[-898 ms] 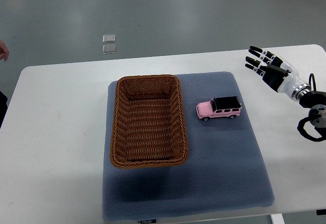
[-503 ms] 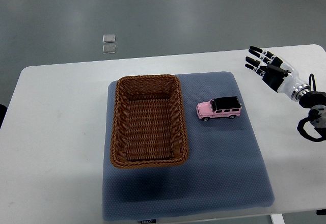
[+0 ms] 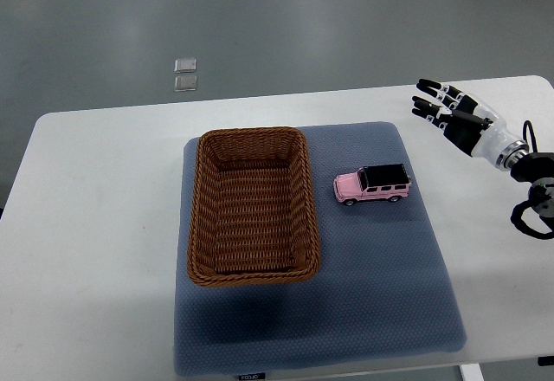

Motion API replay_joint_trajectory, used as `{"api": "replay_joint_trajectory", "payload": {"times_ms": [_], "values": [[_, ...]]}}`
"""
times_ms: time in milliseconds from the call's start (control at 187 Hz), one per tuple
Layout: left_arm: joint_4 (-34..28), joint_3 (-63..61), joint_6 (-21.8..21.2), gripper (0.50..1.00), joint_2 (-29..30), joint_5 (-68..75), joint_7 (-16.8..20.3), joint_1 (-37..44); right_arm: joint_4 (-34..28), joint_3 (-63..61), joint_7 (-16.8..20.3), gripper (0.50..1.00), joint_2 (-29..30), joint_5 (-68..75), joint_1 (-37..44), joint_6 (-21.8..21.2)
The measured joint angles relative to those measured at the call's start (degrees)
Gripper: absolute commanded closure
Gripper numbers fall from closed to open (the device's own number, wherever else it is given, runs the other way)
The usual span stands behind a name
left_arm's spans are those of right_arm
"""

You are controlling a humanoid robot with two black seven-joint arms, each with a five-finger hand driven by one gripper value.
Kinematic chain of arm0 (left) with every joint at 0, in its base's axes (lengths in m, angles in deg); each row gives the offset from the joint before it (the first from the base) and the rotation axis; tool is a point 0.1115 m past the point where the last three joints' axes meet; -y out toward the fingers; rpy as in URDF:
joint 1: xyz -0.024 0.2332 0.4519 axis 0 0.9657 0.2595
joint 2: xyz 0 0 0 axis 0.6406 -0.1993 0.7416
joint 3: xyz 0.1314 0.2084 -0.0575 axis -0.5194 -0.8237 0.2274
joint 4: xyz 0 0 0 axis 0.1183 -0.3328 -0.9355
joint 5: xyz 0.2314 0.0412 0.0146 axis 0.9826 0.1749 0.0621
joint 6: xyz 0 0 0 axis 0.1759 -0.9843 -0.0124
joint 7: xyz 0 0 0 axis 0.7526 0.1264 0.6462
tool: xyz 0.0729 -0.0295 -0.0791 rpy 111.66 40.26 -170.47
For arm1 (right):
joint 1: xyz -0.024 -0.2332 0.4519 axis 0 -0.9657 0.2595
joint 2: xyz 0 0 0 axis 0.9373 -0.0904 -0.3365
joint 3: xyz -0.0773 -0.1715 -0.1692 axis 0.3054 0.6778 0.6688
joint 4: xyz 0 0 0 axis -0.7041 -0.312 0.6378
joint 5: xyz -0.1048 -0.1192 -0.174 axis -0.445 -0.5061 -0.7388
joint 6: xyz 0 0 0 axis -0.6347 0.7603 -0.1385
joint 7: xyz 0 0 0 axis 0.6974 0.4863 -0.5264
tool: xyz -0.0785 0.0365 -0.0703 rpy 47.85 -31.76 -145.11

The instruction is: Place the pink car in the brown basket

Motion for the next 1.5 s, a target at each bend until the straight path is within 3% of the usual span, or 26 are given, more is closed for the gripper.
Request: {"api": "replay_joint_trajectory", "payload": {"times_ms": [540, 1064, 1332, 1497], "values": [[0.0, 0.0, 0.0, 0.5, 0.0, 0.0, 0.0, 0.0, -0.96, 0.2, -0.3, 0.583, -0.2, -14.28, 3.68, -3.15], [-0.09, 0.03, -0.02, 0.5, 0.0, 0.0, 0.0, 0.0, -7.22, 0.47, -1.86, 0.583, -2.61, -42.2, 8.56, -5.9], [-0.1, 0.0, -0.02, 0.5, 0.0, 0.0, 0.0, 0.0, -9.22, 0.55, -5.37, 0.585, -2.86, -66.95, 8.86, -5.29], [-0.09, -0.01, -0.02, 0.5, 0.0, 0.0, 0.0, 0.0, -12.59, 3.45, -5.47, 0.585, -2.56, -72.58, 9.04, -4.38]]}}
